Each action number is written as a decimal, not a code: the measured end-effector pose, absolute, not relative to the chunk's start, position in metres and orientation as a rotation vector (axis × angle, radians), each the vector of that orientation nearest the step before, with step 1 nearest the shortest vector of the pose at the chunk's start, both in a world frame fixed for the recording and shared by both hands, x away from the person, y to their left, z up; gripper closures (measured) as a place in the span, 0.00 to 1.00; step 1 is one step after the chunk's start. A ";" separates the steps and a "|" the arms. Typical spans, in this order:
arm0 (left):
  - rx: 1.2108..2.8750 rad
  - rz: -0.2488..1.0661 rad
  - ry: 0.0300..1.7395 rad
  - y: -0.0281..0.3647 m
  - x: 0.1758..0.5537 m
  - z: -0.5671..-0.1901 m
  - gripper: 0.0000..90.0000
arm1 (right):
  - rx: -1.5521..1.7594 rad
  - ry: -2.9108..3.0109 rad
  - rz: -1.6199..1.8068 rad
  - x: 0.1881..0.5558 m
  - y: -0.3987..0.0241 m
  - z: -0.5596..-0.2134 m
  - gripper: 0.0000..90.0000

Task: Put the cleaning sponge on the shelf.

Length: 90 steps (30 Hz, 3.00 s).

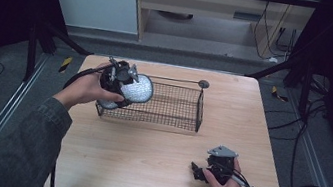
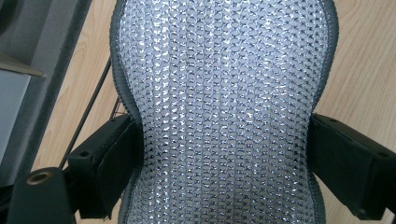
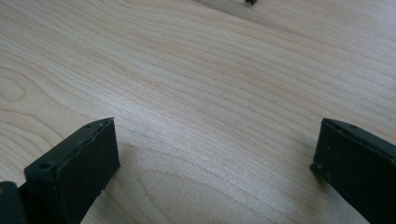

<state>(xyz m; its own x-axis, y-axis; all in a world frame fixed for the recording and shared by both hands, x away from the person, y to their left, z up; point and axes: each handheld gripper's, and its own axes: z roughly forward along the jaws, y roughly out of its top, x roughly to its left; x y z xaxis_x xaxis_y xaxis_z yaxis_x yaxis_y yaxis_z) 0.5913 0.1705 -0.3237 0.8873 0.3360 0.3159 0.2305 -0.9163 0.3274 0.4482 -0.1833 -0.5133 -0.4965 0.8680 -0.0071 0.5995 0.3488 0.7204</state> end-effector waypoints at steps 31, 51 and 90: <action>2.778 0.542 0.398 0.181 0.620 -0.338 0.12 | 1.289 2.227 0.944 0.448 -0.183 -0.513 0.00; 2.784 0.527 0.379 0.179 0.632 -0.349 0.12 | 1.288 2.227 0.943 0.448 -0.183 -0.513 0.00; 2.823 0.543 0.336 0.170 0.640 -0.367 0.11 | 1.288 2.227 0.943 0.448 -0.183 -0.513 0.00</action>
<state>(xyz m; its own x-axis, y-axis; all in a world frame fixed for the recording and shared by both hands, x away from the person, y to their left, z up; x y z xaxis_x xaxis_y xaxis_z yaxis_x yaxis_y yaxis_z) 0.6399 0.1702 -0.3671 0.9041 0.2686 0.3323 0.1768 -0.9432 0.2813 0.4483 -0.1830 -0.5133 -0.4959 0.8684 -0.0069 0.5993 0.3479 0.7210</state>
